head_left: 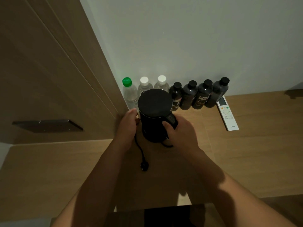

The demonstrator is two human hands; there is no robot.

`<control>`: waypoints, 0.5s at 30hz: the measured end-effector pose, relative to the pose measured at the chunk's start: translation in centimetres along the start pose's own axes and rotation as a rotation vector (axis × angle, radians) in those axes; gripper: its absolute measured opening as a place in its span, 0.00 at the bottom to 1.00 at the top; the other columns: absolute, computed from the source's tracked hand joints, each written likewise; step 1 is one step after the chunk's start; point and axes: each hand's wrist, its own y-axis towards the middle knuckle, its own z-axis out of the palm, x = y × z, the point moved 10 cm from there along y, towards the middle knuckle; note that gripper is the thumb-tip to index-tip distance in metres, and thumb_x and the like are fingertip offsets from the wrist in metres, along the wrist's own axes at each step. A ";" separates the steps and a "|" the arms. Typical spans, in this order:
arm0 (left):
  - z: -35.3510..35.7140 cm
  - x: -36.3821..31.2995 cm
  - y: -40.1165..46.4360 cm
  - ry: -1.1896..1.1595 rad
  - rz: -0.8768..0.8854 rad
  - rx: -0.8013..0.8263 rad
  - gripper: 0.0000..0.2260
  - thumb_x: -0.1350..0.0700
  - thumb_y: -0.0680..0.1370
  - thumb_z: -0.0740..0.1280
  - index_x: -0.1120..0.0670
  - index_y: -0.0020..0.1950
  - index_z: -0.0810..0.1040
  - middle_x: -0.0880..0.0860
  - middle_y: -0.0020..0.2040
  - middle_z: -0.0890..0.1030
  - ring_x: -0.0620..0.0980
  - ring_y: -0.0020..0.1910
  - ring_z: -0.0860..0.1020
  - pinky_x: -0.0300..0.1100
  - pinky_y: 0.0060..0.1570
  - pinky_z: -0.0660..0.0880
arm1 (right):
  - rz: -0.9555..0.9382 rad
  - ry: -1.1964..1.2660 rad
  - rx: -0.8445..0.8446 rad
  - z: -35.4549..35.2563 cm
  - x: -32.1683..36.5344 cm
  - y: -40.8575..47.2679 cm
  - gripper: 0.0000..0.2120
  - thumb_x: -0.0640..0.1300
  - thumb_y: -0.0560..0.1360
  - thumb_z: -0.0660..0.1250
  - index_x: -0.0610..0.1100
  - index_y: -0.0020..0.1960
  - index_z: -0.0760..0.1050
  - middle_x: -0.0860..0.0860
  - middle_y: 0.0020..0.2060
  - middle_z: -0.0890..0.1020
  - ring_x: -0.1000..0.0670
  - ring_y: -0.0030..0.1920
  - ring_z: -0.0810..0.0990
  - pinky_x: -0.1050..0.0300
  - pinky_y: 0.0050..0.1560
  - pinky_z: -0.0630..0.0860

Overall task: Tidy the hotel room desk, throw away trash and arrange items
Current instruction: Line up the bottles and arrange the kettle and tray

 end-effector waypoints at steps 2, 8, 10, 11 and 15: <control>0.6 -1.0 0.3 0.010 0.030 0.008 0.15 0.48 0.85 0.55 0.45 0.55 0.82 0.47 0.58 0.83 0.49 0.61 0.79 0.54 0.68 0.73 | -0.006 -0.003 0.017 0.1 0.1 0.0 0.07 0.50 0.79 0.66 0.49 0.53 0.77 0.57 0.39 0.77 0.56 0.42 0.75 0.67 0.39 0.65; 2.3 -1.6 1.6 0.213 0.017 0.064 0.30 0.35 0.75 0.55 0.50 0.69 0.76 0.56 0.67 0.79 0.56 0.67 0.76 0.62 0.69 0.71 | 0.011 -0.015 0.042 -0.1 -0.6 0.3 0.05 0.51 0.79 0.66 0.50 0.50 0.76 0.58 0.38 0.76 0.54 0.43 0.76 0.61 0.39 0.66; 2.1 -2.1 1.5 0.274 0.030 0.050 0.31 0.37 0.74 0.55 0.55 0.68 0.75 0.60 0.65 0.78 0.60 0.66 0.76 0.63 0.67 0.72 | -0.008 -0.021 0.063 0.1 -0.5 0.1 0.05 0.51 0.79 0.66 0.50 0.50 0.75 0.58 0.38 0.76 0.54 0.42 0.76 0.62 0.39 0.68; 2.1 -2.4 1.3 0.287 0.029 0.052 0.31 0.36 0.73 0.55 0.55 0.66 0.76 0.60 0.64 0.78 0.60 0.65 0.77 0.63 0.66 0.73 | -0.014 -0.010 0.076 0.2 -0.5 -0.1 0.06 0.51 0.79 0.67 0.49 0.52 0.76 0.57 0.40 0.78 0.54 0.43 0.77 0.61 0.41 0.70; 2.4 -3.1 0.9 0.380 0.024 0.078 0.15 0.45 0.79 0.54 0.53 0.50 0.74 0.54 0.50 0.76 0.51 0.50 0.77 0.52 0.51 0.79 | -0.010 0.019 0.105 0.2 -0.4 -0.5 0.10 0.50 0.79 0.66 0.48 0.58 0.77 0.53 0.46 0.81 0.52 0.47 0.79 0.54 0.47 0.76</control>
